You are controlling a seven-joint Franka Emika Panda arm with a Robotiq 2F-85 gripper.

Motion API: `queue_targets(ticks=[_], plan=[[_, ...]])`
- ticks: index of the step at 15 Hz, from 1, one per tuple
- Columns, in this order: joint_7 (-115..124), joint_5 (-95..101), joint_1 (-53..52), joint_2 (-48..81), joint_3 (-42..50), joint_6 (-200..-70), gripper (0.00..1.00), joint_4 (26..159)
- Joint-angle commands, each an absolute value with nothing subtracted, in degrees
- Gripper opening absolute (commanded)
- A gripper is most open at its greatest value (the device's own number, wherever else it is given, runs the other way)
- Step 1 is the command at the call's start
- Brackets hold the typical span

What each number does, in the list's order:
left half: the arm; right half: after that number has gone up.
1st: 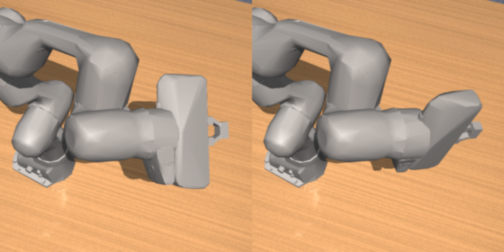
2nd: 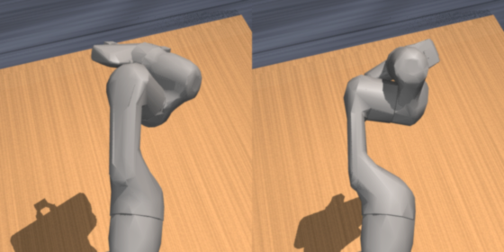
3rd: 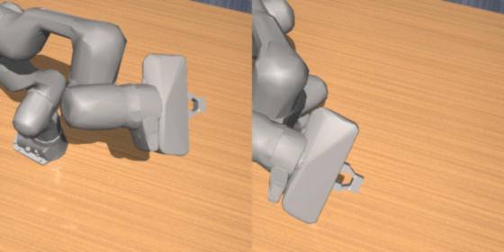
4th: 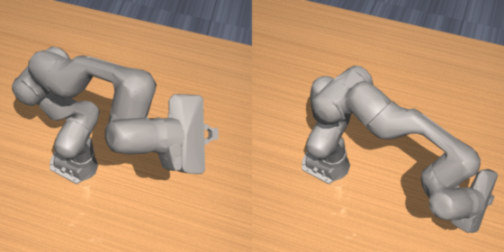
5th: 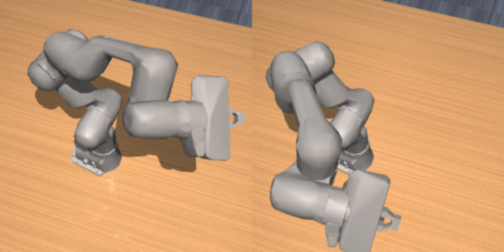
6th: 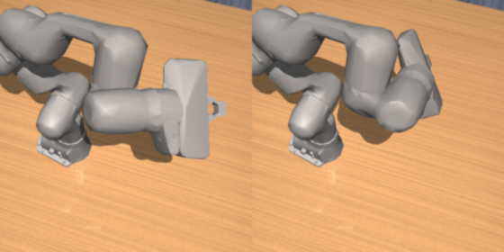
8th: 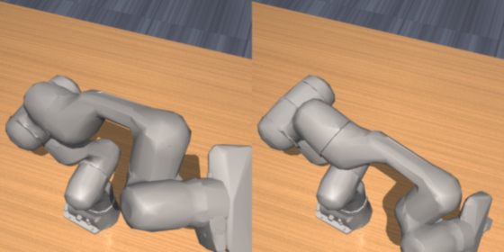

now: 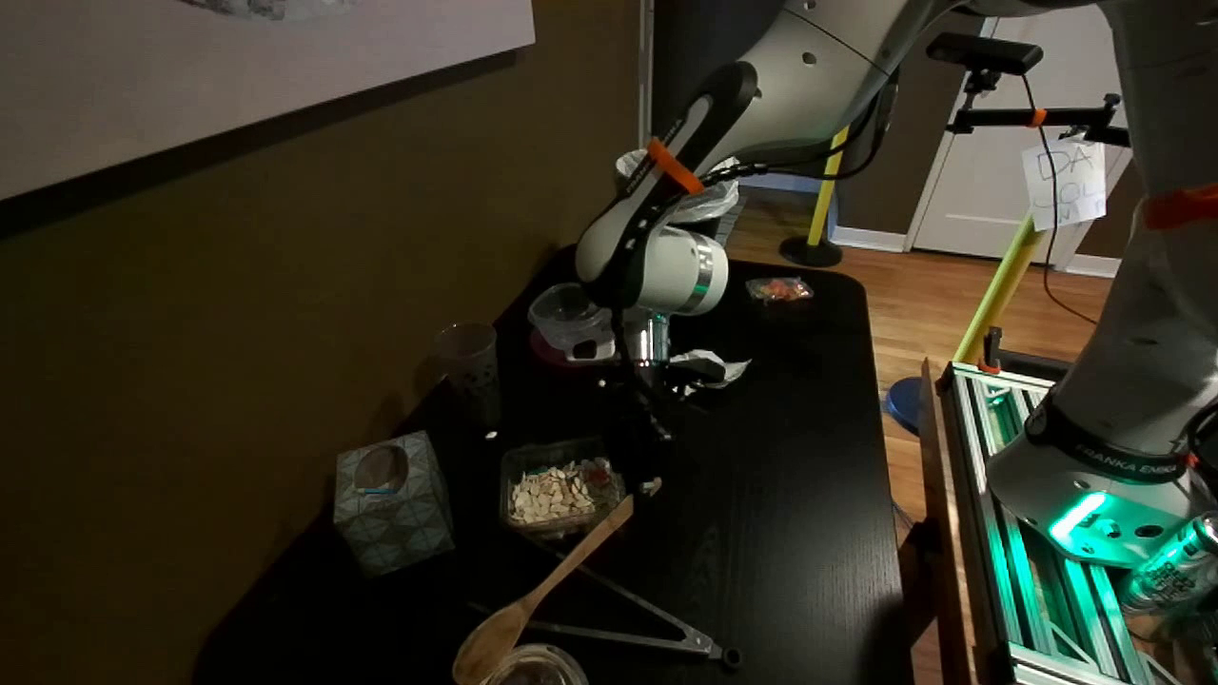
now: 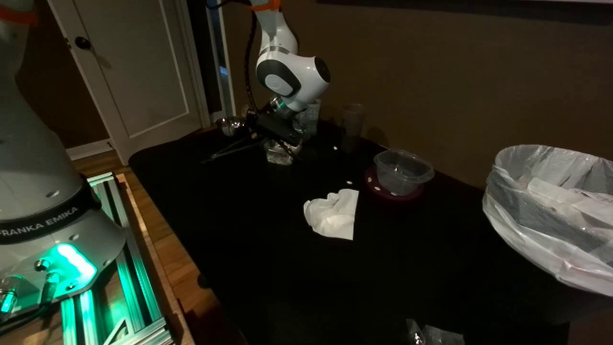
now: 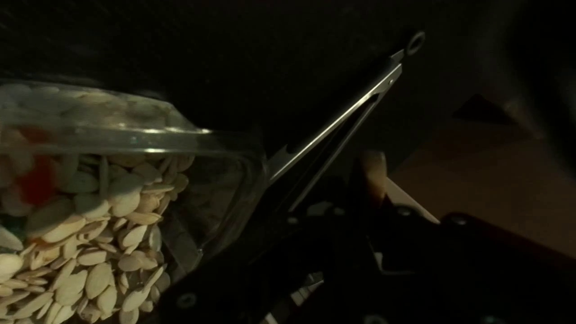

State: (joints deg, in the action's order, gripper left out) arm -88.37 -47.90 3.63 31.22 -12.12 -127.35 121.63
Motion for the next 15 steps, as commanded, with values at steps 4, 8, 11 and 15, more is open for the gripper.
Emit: queue_targets(ticks=[4, 8, 11, 15], plan=[[-80.02, -45.53, 4.89, 30.84, -8.27, -111.49, 0.03, 119.13], [-73.68, -48.26, 7.7, 32.27, -4.93, -99.41, 0.03, 114.08], [-69.04, -51.84, 10.69, 33.94, -2.33, -93.2, 0.03, 109.54], [-66.69, -58.85, 12.83, 35.84, -0.06, -93.65, 0.03, 106.37]])
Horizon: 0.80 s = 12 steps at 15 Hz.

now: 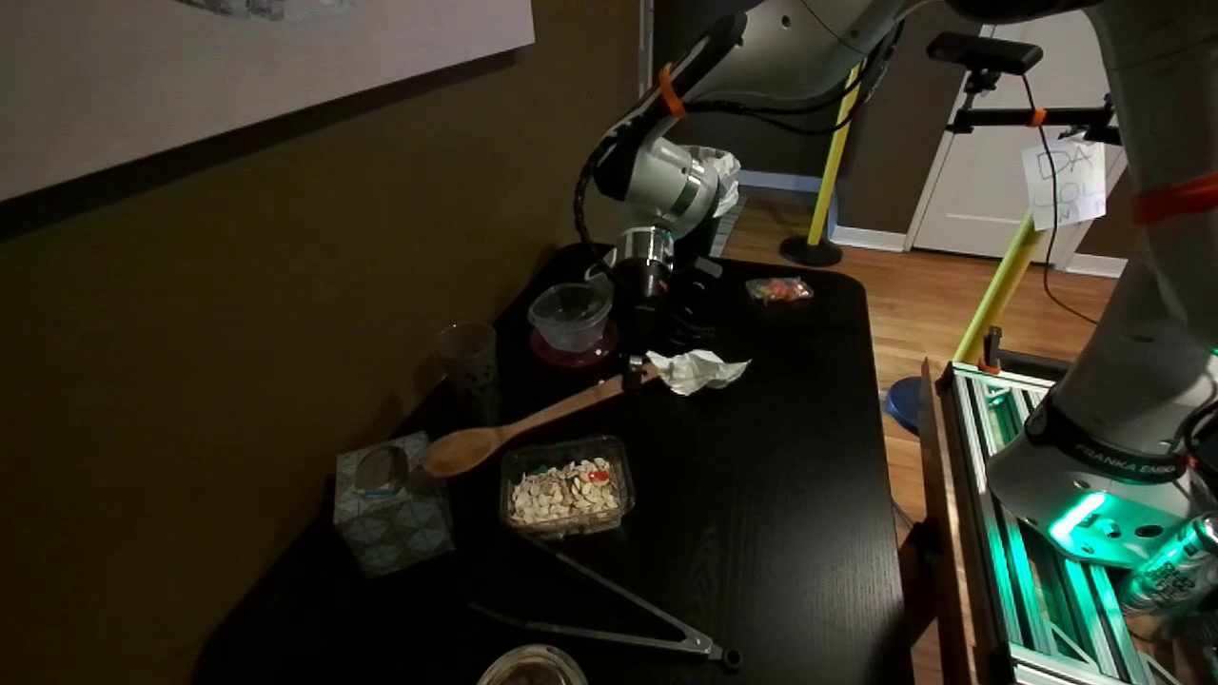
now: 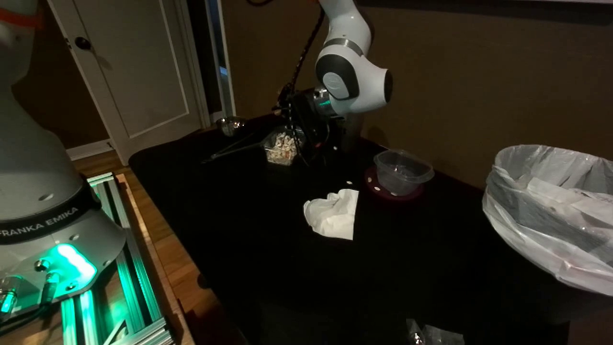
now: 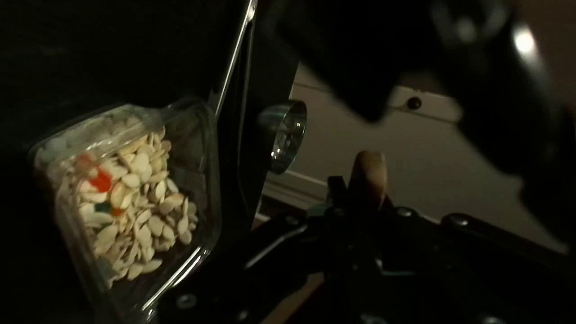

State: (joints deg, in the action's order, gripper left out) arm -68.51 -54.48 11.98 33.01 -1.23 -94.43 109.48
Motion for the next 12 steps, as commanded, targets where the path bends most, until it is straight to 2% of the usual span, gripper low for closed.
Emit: queue_targets(ticks=[1, 9, 10, 12], plan=[[-67.13, -58.46, 12.5, 36.35, 0.44, -94.18, 0.03, 105.76], [-67.36, -46.36, 12.61, 44.59, 0.37, -85.51, 0.03, 96.29], [-67.82, -48.29, 12.11, 41.73, 0.41, -88.87, 0.13, 100.29], [-67.79, -47.47, 12.38, 43.25, 0.32, -87.47, 0.13, 98.4]])
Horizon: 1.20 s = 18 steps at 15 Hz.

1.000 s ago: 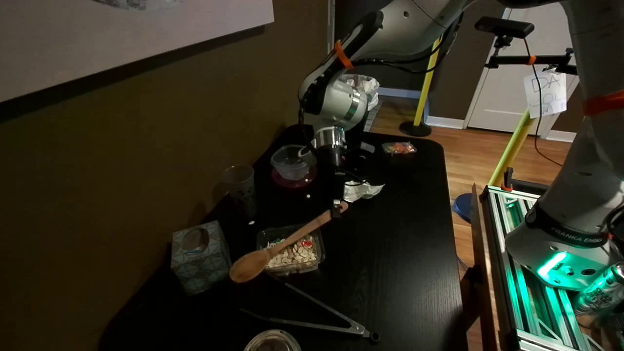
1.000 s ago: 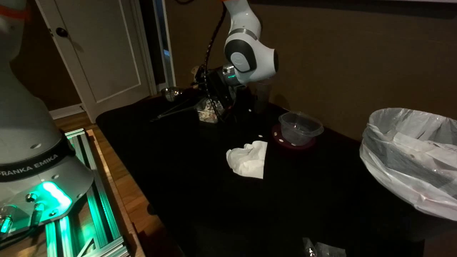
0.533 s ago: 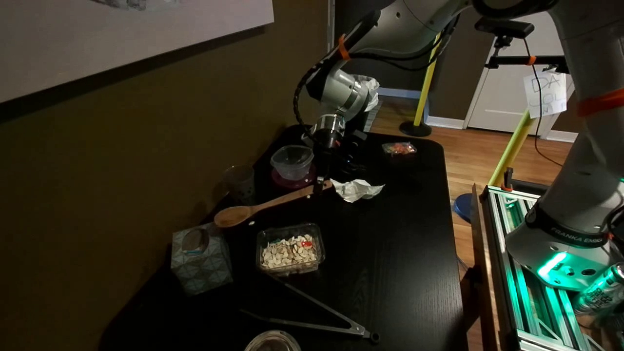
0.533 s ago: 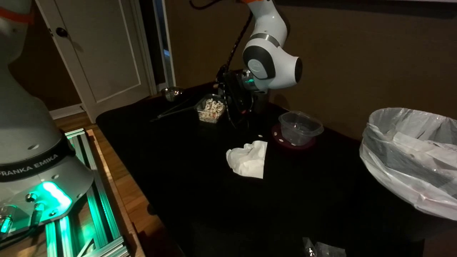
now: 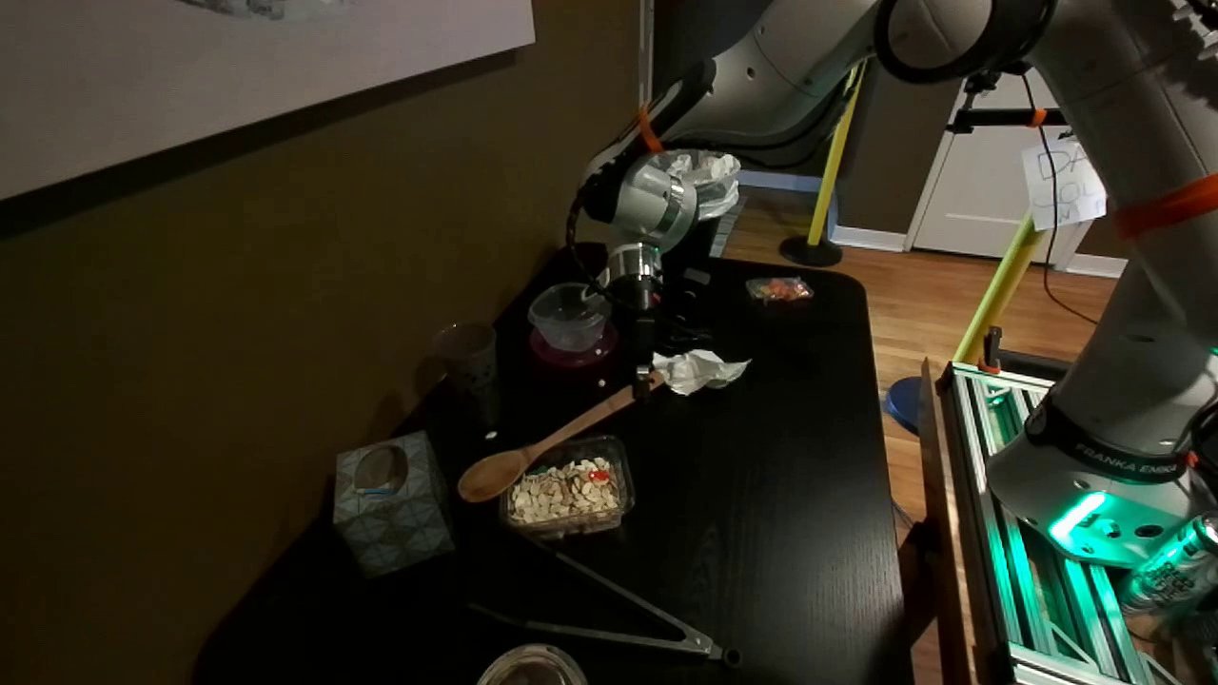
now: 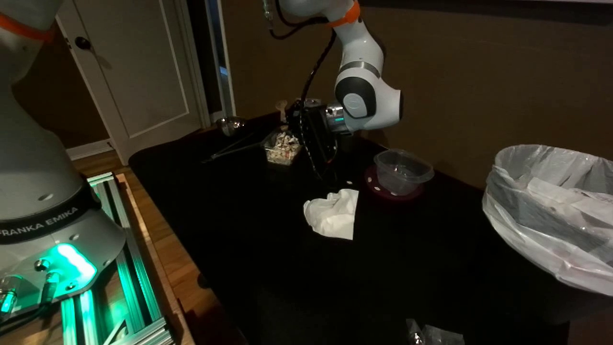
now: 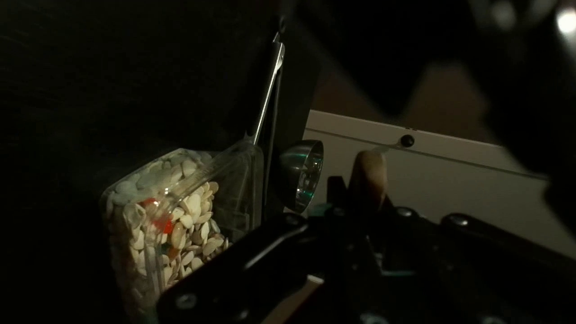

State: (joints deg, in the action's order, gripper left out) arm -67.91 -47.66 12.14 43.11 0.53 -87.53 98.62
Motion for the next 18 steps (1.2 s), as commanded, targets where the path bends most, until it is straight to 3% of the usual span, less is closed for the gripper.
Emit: queue_targets(ticks=[1, 16, 17, 18], plan=[[-67.78, -47.41, 12.46, 43.61, 0.3, -87.4, 0.13, 97.95], [-67.77, -47.24, 12.5, 43.97, 0.26, -87.32, 0.13, 97.27], [-67.88, -47.2, 12.65, 44.16, 0.32, -87.22, 0.03, 97.05], [-68.22, -46.7, 12.79, 44.51, 0.51, -87.06, 0.03, 96.69]])
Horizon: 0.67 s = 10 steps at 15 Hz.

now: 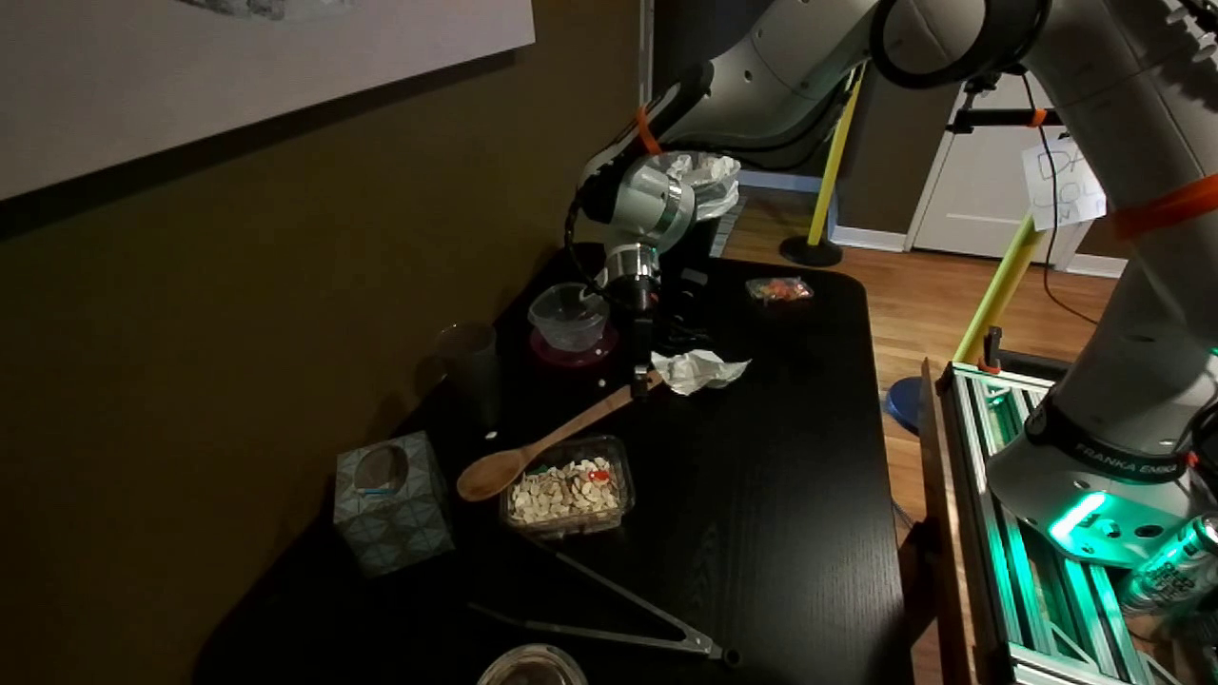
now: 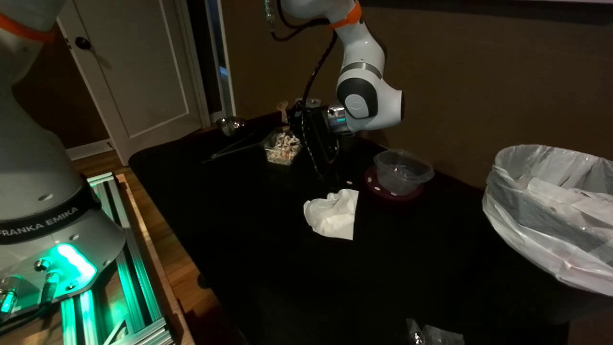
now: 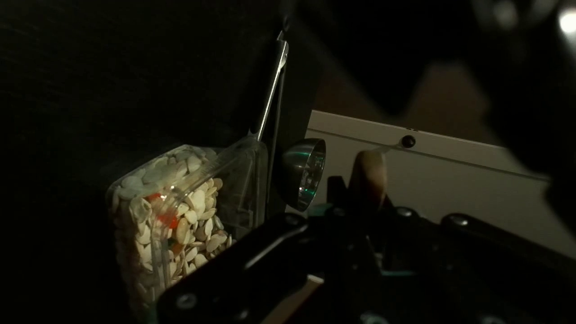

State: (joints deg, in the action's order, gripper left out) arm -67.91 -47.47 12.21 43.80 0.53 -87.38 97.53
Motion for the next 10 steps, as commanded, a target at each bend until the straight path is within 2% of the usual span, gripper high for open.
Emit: queue_targets(ticks=[1, 10], plan=[[-68.19, -46.39, 12.78, 44.67, 0.65, -87.04, 0.03, 96.5], [-68.24, -43.1, 11.29, 46.82, -1.04, -90.16, 0.03, 94.52]])
